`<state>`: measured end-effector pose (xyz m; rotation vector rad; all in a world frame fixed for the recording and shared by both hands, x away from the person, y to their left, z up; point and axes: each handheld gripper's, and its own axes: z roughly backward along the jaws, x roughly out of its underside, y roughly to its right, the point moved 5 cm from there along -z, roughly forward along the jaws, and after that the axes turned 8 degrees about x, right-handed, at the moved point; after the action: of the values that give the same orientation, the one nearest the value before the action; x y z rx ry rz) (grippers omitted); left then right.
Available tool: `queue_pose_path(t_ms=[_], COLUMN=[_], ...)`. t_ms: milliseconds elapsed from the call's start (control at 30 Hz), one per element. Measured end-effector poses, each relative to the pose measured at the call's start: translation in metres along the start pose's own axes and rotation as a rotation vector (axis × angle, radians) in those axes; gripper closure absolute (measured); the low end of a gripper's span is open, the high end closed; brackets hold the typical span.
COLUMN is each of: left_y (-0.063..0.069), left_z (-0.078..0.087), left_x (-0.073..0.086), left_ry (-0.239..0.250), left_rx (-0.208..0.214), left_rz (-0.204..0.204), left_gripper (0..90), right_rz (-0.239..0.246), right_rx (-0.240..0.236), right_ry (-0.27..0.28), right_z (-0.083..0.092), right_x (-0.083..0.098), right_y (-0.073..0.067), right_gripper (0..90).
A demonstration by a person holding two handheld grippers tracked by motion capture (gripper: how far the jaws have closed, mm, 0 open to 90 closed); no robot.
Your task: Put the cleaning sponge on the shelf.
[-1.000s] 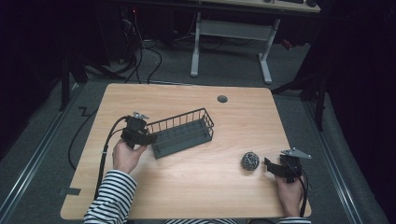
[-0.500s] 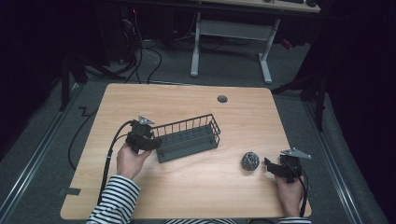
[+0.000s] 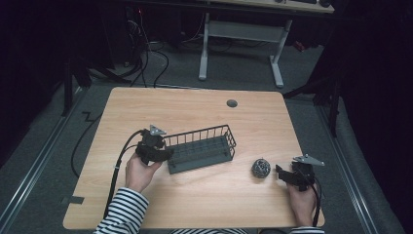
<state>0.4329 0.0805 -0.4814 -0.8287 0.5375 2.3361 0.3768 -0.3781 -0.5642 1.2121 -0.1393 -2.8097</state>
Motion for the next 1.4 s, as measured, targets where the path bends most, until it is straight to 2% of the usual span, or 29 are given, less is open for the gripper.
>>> queue_pose_path(t_ms=[167, 433, 600, 733, 900, 1167, 1400], left_y=[0.009, 0.018, 0.018, 0.018, 0.015, 0.005, -0.007], left_z=[-0.002, -0.005, -0.005, -0.004, 0.005, 0.026, 0.040], left_x=[0.000, 0.001, 0.001, 0.001, -0.002, -0.002, 0.003], left_ry=[0.001, 0.007, 0.011, 0.029, 0.079, 0.141, 0.175], left_rx=[0.011, 0.036, 0.037, 0.056, 0.067, 0.066, 0.053], left_rz=[-0.017, -0.022, -0.021, -0.004, 0.023, 0.041, 0.061], left_gripper=[51.4, 51.5, 51.4, 45.3, 33.2, 31.5, 31.2], right_rz=[0.001, 0.001, 0.000, 0.000, 0.000, 0.000, 0.000], right_rx=[0.001, 0.001, 0.001, 0.001, 0.001, 0.001, 0.001], right_ry=[-0.001, -0.001, -0.002, -0.002, -0.002, -0.002, -0.002], right_z=[0.000, 0.000, 0.000, 0.000, 0.000, 0.000, 0.000], right_x=[0.000, 0.000, 0.000, 0.000, 0.000, 0.000, 0.000], right_y=[0.000, 0.000, 0.000, 0.000, 0.000, 0.000, 0.000], right_gripper=[29.8, 29.8, 29.7, 29.8, 29.8, 29.8, 29.7])
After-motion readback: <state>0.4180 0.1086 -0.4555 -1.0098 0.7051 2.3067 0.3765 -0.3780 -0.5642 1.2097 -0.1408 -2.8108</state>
